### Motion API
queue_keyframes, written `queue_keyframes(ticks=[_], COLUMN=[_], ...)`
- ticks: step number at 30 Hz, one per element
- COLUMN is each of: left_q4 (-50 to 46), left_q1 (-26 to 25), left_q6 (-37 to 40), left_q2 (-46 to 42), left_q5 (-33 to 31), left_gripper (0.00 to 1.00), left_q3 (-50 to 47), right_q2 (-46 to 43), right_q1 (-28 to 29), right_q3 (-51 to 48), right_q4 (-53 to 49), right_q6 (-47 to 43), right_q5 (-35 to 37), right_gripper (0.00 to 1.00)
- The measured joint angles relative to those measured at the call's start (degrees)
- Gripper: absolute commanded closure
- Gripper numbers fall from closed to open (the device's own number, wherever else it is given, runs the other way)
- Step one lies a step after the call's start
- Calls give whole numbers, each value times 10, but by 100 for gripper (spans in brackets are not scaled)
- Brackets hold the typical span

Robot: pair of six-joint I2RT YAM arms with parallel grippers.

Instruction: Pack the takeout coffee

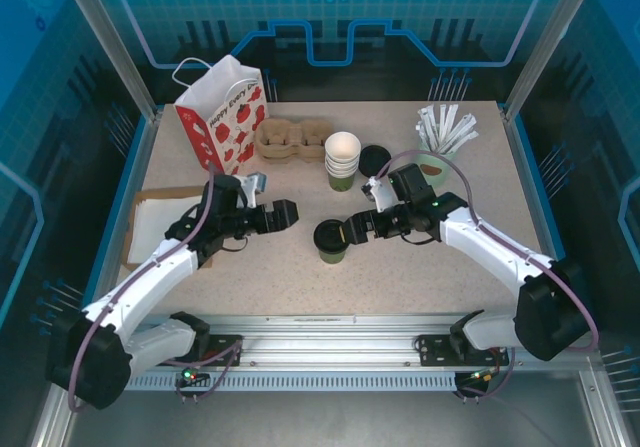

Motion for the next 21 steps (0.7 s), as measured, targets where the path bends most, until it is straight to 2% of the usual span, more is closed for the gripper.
queue_keyframes(ticks=[10,15,21], left_q4=[125,177,216], left_q1=[-28,-54,-74], left_q6=[-67,-92,-112], left_q2=[132,184,202], left_q5=[118,140,146], left_gripper=[3,12,21], left_q3=[-36,-36,-36], right_q2=[0,-5,-11], right_q1=[-10,-10,-12], right_q3=[0,0,0], right_q4=[-1,-5,-6], right_q6=[-3,-5,-5], right_q5=[12,20,22], right_gripper=[4,4,4])
